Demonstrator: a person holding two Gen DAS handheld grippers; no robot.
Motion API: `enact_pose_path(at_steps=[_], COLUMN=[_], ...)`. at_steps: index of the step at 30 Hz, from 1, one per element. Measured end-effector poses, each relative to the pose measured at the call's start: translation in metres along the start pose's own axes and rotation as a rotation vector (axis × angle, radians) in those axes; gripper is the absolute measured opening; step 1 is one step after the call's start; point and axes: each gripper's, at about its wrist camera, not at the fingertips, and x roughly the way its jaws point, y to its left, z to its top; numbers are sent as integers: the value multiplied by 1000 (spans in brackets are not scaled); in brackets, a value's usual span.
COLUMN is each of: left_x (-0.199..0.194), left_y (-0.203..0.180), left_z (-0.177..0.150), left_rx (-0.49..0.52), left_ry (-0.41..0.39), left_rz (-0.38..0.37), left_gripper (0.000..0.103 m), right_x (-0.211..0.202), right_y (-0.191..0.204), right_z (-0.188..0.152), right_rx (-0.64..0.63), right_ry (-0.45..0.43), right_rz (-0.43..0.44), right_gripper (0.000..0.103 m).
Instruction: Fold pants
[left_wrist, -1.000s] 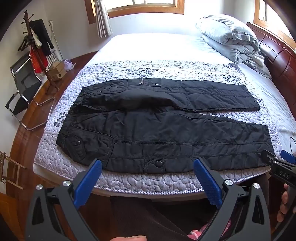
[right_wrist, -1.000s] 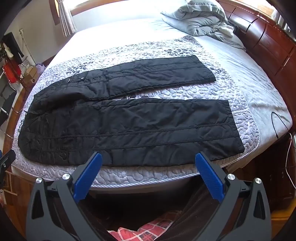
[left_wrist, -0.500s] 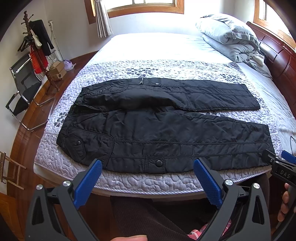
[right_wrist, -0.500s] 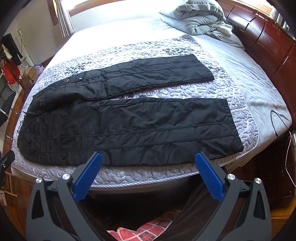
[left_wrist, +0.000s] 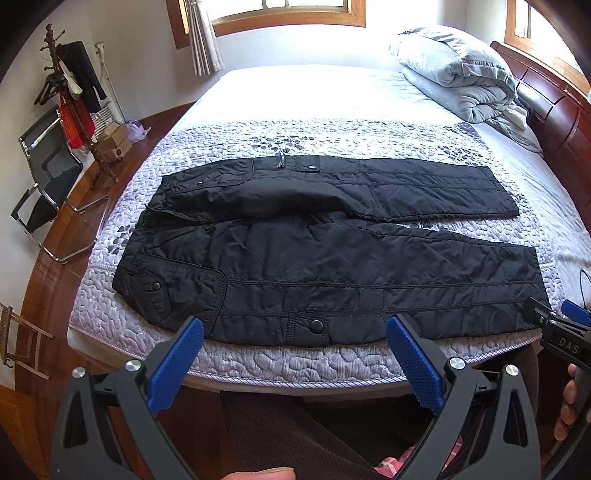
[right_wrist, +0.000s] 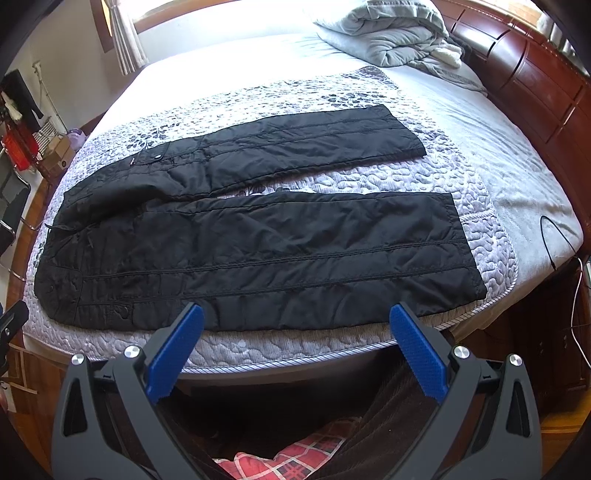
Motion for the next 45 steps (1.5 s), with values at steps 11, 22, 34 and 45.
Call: enact_pose_path(at_steps=[11,22,34,45], left_x=[1,3,4,7], left_y=[-1,-3,-3,-5], left_z=[0,3,5,9], left_rx=[5,11,12,15], left_ry=[1,-1,0,7], left_rz=[1,6,5,5], left_gripper=[99,99,99,99], right_x=[4,6,6,9], right_y=[-2,-2,-3,-3], right_z=[1,3,6,7], right_rx=[6,6,7,6], right_ry=[9,9,11,17], right_rz=[3,-1,-4,-7], right_gripper=[101,101,101,101])
